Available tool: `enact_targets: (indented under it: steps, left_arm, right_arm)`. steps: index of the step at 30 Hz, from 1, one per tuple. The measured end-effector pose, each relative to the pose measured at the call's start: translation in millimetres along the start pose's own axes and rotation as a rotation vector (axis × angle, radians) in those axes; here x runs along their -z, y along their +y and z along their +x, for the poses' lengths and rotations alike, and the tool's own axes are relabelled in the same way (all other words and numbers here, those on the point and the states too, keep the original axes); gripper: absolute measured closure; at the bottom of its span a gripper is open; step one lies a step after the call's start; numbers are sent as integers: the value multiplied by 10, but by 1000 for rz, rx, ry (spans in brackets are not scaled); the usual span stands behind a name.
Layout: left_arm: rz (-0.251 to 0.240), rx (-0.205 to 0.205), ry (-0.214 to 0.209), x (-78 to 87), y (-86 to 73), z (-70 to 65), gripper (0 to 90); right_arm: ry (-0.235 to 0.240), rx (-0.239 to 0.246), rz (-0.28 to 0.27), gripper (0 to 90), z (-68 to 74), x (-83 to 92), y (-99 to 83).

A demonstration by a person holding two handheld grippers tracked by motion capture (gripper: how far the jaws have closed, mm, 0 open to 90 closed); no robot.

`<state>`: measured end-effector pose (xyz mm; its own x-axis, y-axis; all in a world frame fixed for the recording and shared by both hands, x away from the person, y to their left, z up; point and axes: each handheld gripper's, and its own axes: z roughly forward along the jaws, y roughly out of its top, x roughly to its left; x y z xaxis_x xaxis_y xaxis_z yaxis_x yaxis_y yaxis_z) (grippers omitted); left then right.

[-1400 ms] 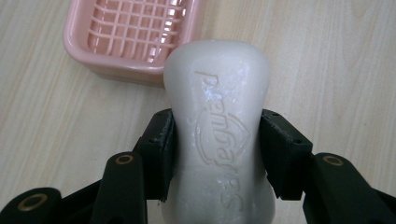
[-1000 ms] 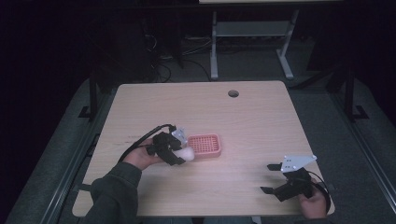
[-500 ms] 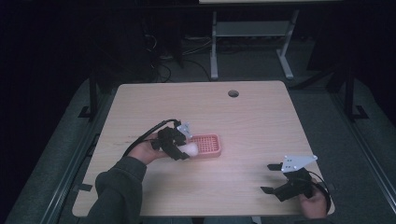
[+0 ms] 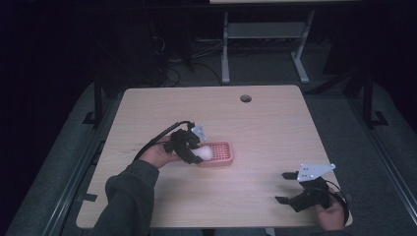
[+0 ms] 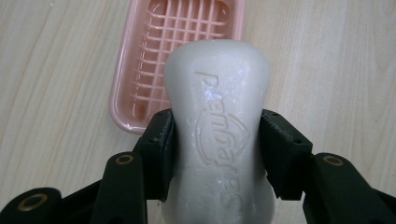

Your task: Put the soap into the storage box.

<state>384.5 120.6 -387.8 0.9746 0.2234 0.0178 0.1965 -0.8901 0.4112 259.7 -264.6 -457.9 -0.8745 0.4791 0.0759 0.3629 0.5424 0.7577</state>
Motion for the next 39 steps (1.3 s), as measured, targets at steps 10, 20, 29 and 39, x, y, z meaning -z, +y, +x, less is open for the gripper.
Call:
enact_targets:
  steps: [10, 20, 29, 39]
  left_arm:
    - [-16, -5, -1, -58, 122, 58, 494]
    - [-33, -7, 4, -85, 222, 94, 494]
    - [-35, 11, -9, -190, 245, 168, 494]
    - [-29, 7, -13, -326, 301, 210, 494]
  right_arm:
    - [-3, -4, -1, 141, 3, 6, -9]
    - [-7, -6, -6, 141, 1, 25, -13]
    - [-8, -9, -11, 141, -2, 30, -13]
    - [-7, -9, -9, 141, -2, 28, -14]
